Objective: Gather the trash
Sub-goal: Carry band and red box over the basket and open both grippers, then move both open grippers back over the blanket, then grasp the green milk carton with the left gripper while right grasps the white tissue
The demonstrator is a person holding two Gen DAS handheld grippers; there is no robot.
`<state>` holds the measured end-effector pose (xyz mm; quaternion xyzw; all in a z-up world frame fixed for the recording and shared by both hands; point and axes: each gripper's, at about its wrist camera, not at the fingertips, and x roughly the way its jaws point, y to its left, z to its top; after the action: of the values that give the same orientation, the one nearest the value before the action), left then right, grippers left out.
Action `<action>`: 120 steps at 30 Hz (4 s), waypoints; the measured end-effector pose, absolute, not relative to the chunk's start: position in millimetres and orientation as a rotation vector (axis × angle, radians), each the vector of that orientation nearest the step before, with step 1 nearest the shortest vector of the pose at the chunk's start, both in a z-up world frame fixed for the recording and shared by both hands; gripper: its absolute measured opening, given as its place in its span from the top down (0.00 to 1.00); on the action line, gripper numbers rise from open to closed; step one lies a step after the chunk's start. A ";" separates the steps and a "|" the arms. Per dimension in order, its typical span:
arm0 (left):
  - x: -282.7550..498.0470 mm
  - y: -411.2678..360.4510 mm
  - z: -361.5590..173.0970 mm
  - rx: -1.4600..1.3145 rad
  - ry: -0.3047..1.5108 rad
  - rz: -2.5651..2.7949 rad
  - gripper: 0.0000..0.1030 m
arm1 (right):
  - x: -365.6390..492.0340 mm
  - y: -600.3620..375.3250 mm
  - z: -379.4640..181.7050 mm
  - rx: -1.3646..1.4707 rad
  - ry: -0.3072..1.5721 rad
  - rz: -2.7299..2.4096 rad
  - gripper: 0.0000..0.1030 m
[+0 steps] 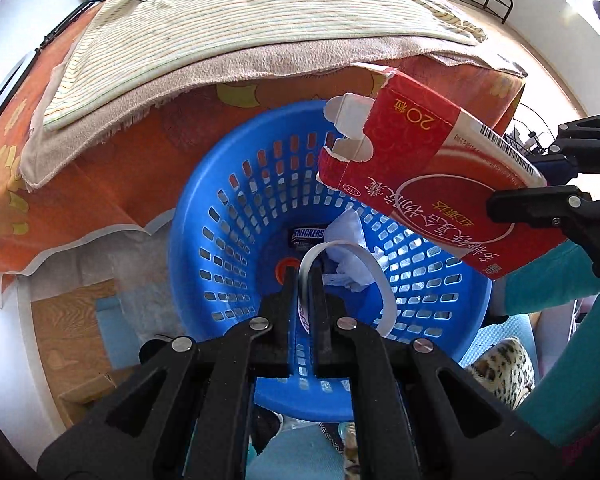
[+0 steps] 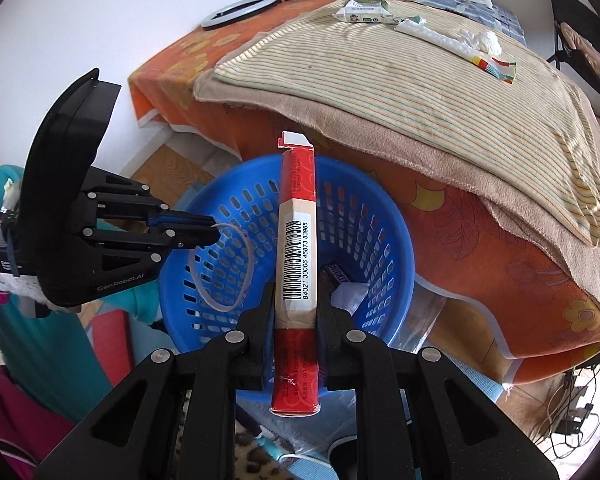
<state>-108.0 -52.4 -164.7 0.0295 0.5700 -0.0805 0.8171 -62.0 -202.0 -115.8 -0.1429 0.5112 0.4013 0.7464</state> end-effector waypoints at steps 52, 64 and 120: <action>-71.5 -30.0 -107.3 -0.001 1.098 -0.104 0.45 | -32.6 -215.2 -109.9 -0.225 1.124 0.750 0.45; -18.8 2.3 -60.1 -0.054 1.021 -0.052 0.44 | 10.5 -217.9 -76.9 -0.155 1.069 0.700 0.45; 340.0 118.7 -124.5 -0.258 1.218 0.243 0.18 | 338.5 -158.2 -99.9 0.009 1.078 0.411 0.22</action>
<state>340.0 118.7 -124.5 -0.1205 0.5689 0.1137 0.8056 338.5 -158.2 -99.9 0.0041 0.5096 0.1944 0.8381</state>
